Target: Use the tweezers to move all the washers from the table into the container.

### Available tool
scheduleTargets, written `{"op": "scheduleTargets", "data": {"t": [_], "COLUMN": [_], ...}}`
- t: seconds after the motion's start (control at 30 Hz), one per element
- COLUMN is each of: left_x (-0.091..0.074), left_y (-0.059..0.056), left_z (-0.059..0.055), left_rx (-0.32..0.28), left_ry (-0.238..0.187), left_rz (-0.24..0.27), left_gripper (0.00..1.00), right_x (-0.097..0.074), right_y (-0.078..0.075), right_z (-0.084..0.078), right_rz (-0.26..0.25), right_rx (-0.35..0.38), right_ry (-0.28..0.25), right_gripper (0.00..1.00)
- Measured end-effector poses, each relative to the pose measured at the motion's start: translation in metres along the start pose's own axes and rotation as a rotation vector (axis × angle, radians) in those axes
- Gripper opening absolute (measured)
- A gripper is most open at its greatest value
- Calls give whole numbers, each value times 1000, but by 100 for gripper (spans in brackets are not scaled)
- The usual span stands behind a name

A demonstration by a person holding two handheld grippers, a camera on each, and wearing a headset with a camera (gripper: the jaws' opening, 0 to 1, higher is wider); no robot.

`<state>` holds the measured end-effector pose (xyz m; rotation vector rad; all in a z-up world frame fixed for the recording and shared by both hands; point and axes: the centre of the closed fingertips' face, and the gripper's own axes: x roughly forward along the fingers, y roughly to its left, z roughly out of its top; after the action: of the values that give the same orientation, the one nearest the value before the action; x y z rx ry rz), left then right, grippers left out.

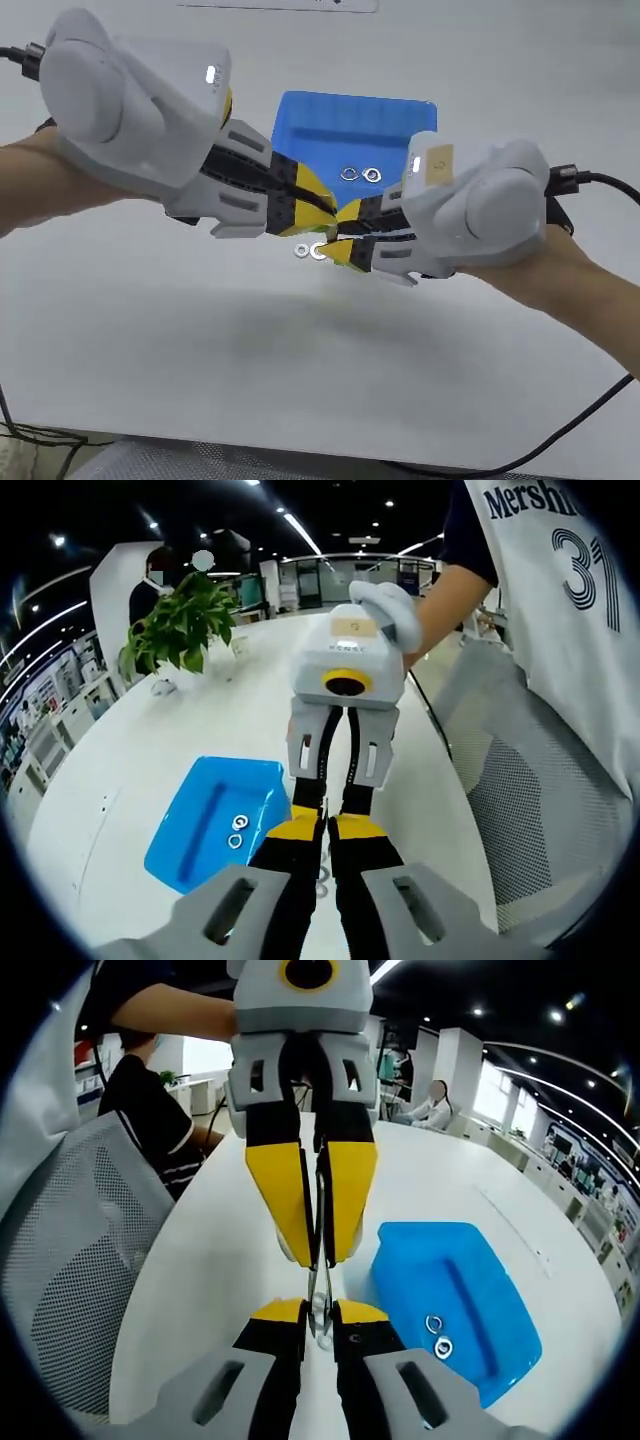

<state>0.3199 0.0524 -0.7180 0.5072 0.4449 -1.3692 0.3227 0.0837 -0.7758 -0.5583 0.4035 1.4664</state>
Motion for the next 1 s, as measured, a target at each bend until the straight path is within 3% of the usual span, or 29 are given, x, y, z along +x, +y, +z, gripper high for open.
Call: {"op": "scheduleTargets", "data": {"t": [0.73,1.0], "left_x": [6,7], "left_y": [0,-3], "left_z": [-5,-4], "left_rx": [-13,-9], "left_ry": [1,18], "left_rz": [-12,-16], "left_gripper": [7,7], "right_x": [2,-1], "right_y": [-1,2], "right_z": [-7,-7], "right_rz": [0,9], "right_rx": [28,3], "right_ry": [4,19], "right_gripper": [11,14]}}
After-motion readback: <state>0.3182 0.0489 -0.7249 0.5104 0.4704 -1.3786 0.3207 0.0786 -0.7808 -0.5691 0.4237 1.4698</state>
